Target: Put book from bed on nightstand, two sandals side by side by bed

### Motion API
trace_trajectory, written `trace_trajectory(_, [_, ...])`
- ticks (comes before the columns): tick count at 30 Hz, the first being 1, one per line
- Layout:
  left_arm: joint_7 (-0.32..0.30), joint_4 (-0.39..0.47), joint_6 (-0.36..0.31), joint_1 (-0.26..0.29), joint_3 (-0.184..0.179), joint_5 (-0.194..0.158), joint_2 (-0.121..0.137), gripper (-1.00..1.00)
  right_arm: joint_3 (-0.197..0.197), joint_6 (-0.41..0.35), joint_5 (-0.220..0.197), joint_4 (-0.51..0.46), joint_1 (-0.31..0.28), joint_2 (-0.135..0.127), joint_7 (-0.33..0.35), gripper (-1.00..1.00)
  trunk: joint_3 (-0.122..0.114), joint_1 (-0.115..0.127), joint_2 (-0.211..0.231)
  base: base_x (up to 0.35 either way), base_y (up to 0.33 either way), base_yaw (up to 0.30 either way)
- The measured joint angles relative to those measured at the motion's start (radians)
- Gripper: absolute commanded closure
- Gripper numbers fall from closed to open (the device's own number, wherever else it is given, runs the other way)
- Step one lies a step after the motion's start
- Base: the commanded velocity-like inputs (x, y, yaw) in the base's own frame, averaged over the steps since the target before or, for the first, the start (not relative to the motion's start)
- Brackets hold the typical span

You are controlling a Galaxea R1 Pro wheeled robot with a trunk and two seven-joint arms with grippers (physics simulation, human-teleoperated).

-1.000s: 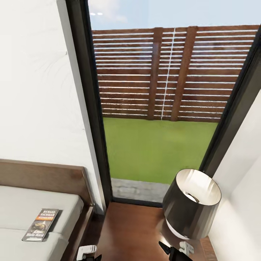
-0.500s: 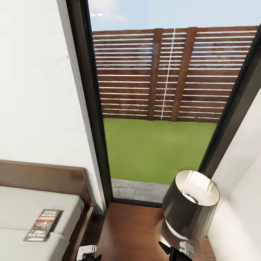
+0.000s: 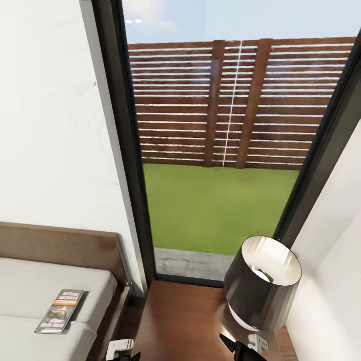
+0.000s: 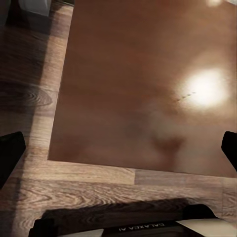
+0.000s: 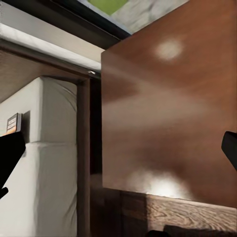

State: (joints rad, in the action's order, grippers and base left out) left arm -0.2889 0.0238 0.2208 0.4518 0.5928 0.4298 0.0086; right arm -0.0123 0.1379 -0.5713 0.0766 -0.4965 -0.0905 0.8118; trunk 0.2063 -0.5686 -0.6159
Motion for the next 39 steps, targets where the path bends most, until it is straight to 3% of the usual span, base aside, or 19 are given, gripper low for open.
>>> trace_trajectory(12, [0.000,0.000,0.000,0.000,0.000,0.000,0.000,-1.00,0.000,0.000,0.000,0.000,0.000,0.000,0.000,-1.00,-0.038,0.046,0.084,0.000,0.000,0.000])
trace_trajectory(39, [0.000,0.000,0.000,0.000,0.002,0.000,0.000,-1.00,0.000,-0.001,0.000,0.000,0.000,0.000,0.000,-1.00,-0.038,0.046,0.085,0.000,0.000,0.000])
